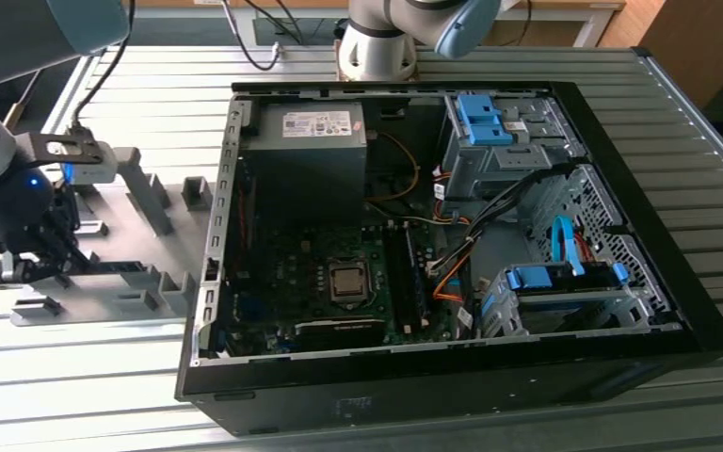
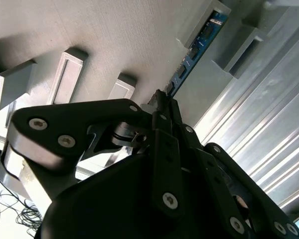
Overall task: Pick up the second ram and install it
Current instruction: 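Pick up the second ram and move it above second insertion slot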
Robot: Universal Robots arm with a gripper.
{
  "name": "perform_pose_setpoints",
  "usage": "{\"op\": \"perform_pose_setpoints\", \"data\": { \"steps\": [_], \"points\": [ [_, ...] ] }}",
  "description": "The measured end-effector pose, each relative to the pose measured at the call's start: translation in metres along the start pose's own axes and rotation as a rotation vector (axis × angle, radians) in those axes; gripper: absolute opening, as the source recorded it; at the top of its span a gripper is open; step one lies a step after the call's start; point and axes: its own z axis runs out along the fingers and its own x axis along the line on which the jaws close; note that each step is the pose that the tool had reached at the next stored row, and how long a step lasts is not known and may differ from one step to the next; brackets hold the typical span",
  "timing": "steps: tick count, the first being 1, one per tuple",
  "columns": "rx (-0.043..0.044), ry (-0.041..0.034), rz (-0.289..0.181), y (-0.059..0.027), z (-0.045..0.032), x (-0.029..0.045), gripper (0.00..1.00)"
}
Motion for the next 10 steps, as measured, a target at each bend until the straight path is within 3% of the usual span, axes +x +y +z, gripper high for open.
{"op": "perform_pose_setpoints", "data": {
  "steps": [10],
  "points": [
    [0.0000, 0.0000, 0.000, 0.0002, -0.0119, -0.0003, 0.14]
  ]
}}
